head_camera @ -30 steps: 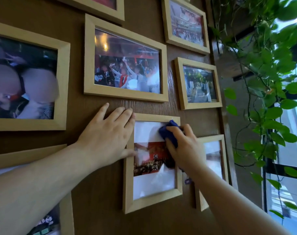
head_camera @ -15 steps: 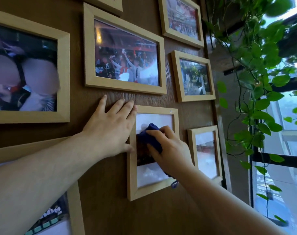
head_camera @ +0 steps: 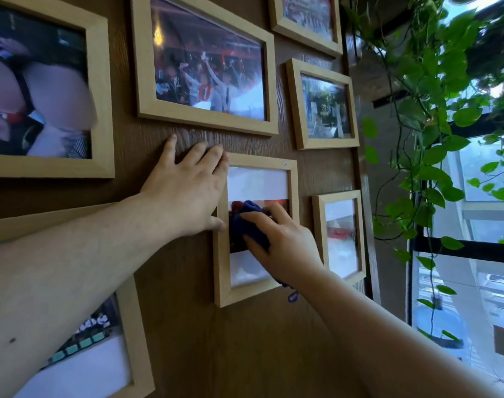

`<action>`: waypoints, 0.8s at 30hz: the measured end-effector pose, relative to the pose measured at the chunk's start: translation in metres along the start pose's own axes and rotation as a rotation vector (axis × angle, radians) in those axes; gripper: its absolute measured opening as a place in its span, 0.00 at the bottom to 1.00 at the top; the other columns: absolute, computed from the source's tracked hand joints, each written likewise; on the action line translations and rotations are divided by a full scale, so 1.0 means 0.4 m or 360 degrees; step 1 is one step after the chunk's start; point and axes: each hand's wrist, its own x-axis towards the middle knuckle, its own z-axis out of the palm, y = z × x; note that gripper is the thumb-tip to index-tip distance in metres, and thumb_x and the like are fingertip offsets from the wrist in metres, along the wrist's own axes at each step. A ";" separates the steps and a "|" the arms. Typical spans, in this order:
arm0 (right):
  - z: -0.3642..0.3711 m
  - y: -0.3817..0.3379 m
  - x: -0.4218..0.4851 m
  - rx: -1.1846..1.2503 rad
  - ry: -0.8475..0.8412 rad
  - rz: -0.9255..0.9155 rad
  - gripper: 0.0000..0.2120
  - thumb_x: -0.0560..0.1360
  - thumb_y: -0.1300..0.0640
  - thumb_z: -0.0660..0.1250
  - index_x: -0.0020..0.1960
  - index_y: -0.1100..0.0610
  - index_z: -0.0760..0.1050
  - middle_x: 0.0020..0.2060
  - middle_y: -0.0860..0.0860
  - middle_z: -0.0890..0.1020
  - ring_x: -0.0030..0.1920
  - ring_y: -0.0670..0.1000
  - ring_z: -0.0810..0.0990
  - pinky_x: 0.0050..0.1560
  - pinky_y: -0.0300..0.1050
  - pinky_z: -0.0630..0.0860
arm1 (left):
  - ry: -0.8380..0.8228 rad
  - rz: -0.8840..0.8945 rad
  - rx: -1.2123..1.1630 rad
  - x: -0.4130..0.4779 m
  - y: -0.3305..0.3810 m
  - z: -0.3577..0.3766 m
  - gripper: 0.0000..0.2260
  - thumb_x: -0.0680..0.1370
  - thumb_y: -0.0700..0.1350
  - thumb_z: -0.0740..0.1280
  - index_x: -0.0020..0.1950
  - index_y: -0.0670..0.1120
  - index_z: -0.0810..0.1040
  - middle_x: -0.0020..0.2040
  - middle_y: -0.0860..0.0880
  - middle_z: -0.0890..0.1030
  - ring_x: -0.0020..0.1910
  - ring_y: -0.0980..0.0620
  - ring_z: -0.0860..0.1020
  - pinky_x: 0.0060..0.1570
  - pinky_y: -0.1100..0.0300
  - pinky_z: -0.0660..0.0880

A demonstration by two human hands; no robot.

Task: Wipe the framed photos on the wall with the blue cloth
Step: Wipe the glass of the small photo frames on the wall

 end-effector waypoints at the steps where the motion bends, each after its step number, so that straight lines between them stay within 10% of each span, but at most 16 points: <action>1: 0.002 0.014 -0.011 -0.0025 0.0010 0.0060 0.19 0.75 0.46 0.63 0.65 0.48 0.70 0.57 0.50 0.74 0.41 0.49 0.77 0.33 0.41 0.75 | -0.0006 -0.0002 -0.0003 -0.001 0.000 0.000 0.50 0.69 0.68 0.64 0.77 0.45 0.41 0.79 0.45 0.46 0.77 0.45 0.45 0.73 0.35 0.46; 6: 0.014 0.110 -0.086 -0.0097 -0.0021 0.0474 0.18 0.75 0.47 0.65 0.63 0.47 0.70 0.51 0.49 0.74 0.40 0.53 0.77 0.32 0.44 0.73 | -0.0037 0.0000 0.0022 -0.005 0.007 -0.005 0.50 0.68 0.69 0.64 0.77 0.44 0.42 0.79 0.44 0.47 0.77 0.44 0.46 0.72 0.34 0.46; 15: 0.009 -0.016 -0.136 0.0049 -0.0447 -0.0184 0.19 0.76 0.45 0.62 0.65 0.45 0.65 0.58 0.50 0.73 0.42 0.48 0.76 0.38 0.42 0.76 | 0.0007 -0.0001 0.0060 -0.002 0.010 -0.004 0.50 0.68 0.69 0.64 0.77 0.44 0.44 0.79 0.44 0.49 0.77 0.44 0.48 0.72 0.35 0.49; 24: -0.005 0.123 -0.170 -0.0205 -0.0432 0.0176 0.18 0.74 0.43 0.63 0.63 0.44 0.68 0.54 0.48 0.74 0.42 0.51 0.78 0.36 0.49 0.79 | -0.0043 -0.0023 0.0034 -0.003 0.011 -0.014 0.49 0.69 0.68 0.64 0.77 0.44 0.43 0.79 0.45 0.47 0.77 0.45 0.47 0.73 0.35 0.48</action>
